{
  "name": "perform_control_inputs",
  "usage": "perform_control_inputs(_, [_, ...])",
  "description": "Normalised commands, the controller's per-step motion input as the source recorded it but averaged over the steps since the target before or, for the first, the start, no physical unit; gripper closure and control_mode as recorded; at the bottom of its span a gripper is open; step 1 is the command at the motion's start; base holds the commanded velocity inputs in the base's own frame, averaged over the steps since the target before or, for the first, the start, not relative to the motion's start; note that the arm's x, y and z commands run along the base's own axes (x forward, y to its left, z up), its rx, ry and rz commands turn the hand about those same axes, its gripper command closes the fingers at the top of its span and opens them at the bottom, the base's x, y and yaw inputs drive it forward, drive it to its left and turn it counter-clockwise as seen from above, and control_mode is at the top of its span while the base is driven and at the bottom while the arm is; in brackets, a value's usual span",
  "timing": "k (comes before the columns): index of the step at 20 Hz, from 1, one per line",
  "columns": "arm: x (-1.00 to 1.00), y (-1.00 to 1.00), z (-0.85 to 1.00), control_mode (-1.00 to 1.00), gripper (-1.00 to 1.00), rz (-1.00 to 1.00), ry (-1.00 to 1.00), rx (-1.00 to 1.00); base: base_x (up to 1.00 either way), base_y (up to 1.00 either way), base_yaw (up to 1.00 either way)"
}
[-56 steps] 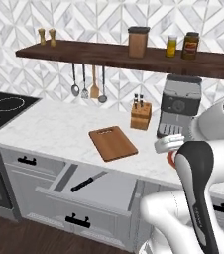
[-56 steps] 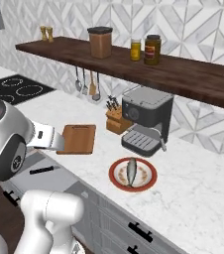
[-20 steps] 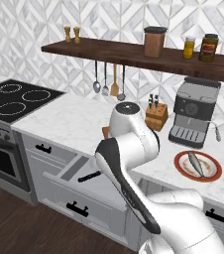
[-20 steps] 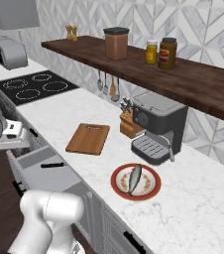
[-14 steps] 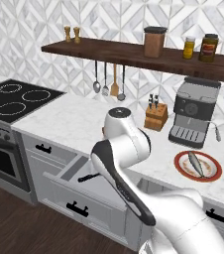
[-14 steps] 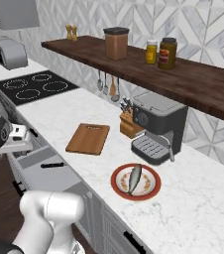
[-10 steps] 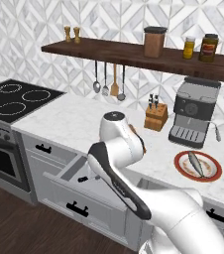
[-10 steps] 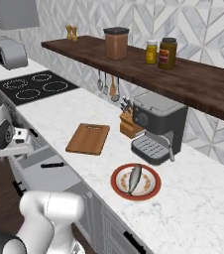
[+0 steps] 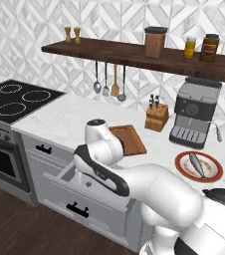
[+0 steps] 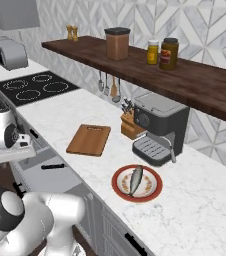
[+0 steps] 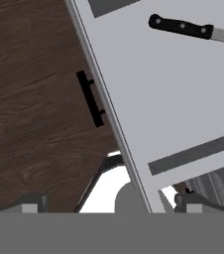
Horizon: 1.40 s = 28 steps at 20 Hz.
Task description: Pick up the knife from the drawer and place it on the cutting board. Then place the meat from the plate to the cutting board.
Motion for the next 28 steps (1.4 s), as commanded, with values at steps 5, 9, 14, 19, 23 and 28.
perform_control_inputs(5, [0.33,0.36,-0.36,-1.0,-1.0,0.07,0.06,-0.05,0.0,0.0,0.0])
perform_control_inputs(9, [0.27,0.32,-0.35,-1.0,-1.0,0.03,0.02,-0.03,0.0,0.0,0.0])
perform_control_inputs(14, [0.37,0.23,-0.25,-1.0,-1.0,0.0,0.02,-0.04,0.0,0.0,0.0])
perform_control_inputs(19, [0.34,0.06,-0.27,-1.0,-1.0,0.0,0.01,-0.03,0.0,0.0,0.0])
perform_control_inputs(23, [0.31,0.03,-0.37,-1.0,-1.0,0.0,0.02,0.0,0.0,0.0,0.0])
perform_control_inputs(28, [0.05,0.11,-0.31,-1.0,-1.0,0.0,0.02,0.0,0.0,0.0,0.0])
